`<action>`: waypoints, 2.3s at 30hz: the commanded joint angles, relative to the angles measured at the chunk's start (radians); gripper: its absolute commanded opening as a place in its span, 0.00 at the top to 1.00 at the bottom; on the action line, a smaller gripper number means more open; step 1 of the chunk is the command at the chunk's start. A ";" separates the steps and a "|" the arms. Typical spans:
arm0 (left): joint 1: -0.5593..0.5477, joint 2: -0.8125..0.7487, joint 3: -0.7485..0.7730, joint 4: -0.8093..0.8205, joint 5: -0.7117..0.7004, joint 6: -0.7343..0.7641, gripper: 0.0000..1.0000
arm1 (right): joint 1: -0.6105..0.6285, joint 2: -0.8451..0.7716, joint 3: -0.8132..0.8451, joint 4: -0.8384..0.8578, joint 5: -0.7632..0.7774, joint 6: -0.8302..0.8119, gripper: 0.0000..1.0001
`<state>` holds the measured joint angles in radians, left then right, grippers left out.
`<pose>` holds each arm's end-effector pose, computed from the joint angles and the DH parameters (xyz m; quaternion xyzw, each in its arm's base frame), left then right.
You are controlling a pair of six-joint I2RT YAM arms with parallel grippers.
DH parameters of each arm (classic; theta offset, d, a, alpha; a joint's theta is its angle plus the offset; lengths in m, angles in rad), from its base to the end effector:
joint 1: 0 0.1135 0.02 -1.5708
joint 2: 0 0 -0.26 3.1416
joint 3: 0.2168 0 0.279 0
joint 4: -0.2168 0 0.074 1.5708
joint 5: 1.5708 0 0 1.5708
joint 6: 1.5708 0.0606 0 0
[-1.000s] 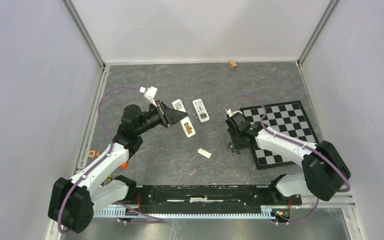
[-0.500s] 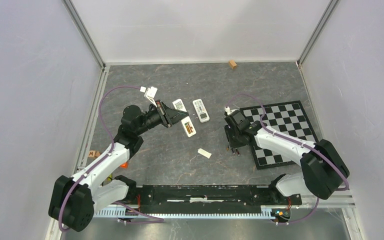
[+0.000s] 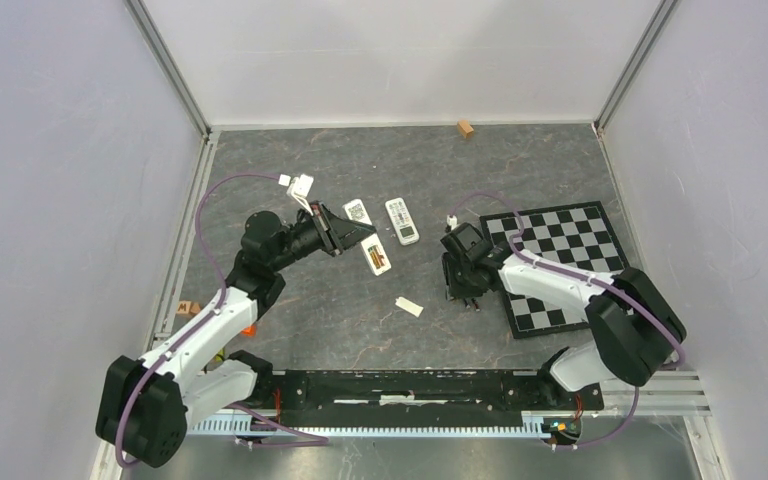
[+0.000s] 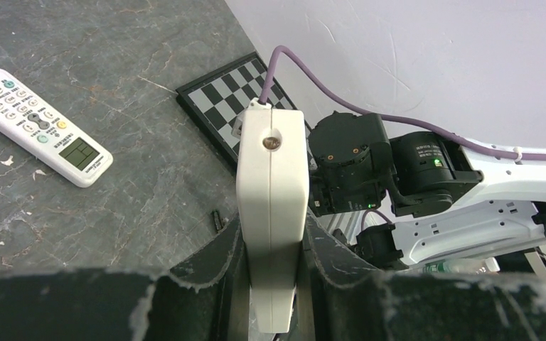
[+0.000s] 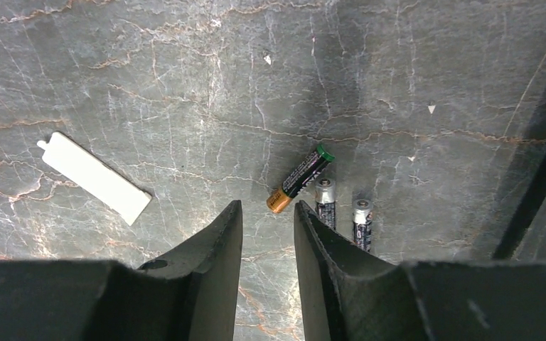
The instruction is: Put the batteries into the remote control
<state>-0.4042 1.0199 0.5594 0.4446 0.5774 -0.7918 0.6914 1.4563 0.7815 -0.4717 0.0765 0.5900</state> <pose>0.2439 -0.1403 0.2657 0.0644 0.7089 -0.5463 0.4415 0.2309 0.1851 0.1259 -0.0415 0.9760 0.0958 0.1910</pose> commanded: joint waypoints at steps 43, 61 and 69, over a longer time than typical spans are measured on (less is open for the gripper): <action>-0.034 0.366 0.037 0.099 -0.040 -0.106 0.98 | 0.058 -0.013 0.070 0.184 0.002 -0.091 1.00; -0.104 0.727 0.125 0.363 -0.022 -0.276 0.98 | 0.059 -0.068 0.079 0.328 -0.189 -0.086 0.97; -0.109 0.746 0.119 0.419 -0.001 -0.327 0.98 | 0.059 -0.035 0.076 0.327 -0.196 -0.102 0.97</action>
<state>-0.5076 1.7515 0.6529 0.7616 0.5449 -1.0569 0.7444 1.4059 0.8467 -0.1806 -0.1059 0.5026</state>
